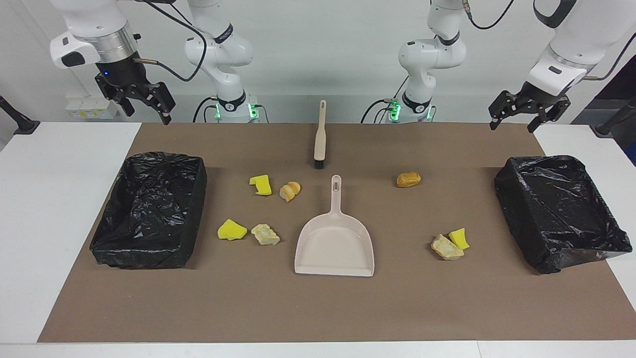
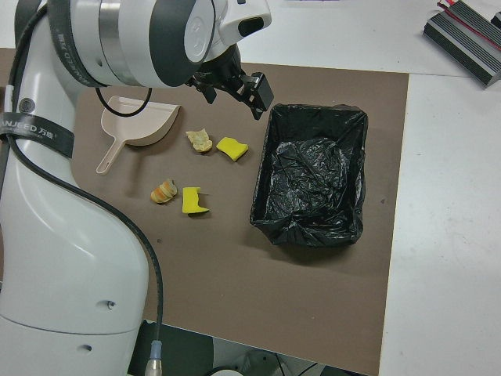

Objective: Sweep and dump trash in bin

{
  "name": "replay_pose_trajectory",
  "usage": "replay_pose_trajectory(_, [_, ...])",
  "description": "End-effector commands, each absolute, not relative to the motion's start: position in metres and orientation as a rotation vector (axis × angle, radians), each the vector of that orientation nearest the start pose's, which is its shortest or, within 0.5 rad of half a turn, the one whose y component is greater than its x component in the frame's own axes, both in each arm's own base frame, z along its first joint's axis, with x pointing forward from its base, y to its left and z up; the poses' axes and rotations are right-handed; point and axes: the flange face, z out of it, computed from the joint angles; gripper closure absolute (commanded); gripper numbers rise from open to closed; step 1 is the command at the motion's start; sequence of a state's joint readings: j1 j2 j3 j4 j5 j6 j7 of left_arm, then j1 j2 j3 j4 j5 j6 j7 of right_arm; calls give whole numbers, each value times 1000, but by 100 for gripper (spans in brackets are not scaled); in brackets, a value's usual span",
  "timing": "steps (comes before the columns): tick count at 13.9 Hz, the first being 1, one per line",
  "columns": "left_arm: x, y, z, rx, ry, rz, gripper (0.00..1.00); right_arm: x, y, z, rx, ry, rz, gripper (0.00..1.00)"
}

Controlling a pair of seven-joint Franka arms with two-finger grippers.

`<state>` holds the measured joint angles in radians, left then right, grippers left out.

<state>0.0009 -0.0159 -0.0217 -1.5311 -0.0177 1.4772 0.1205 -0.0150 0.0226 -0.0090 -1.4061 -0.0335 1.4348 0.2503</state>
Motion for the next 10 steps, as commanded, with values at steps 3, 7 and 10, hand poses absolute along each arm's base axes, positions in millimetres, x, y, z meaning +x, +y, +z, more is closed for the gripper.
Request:
replay_pose_trajectory(3, [540,-15,648,-3143,253,69,0,543,-20,679,-3145,392,-21,0])
replay_pose_trajectory(7, [539,-27,637,-3145,285,98,0,543,-20,679,-3145,392,-19,0])
replay_pose_trajectory(10, [525,-57,604,-3146,369,193,0,543,-20,679,-3145,392,-21,0])
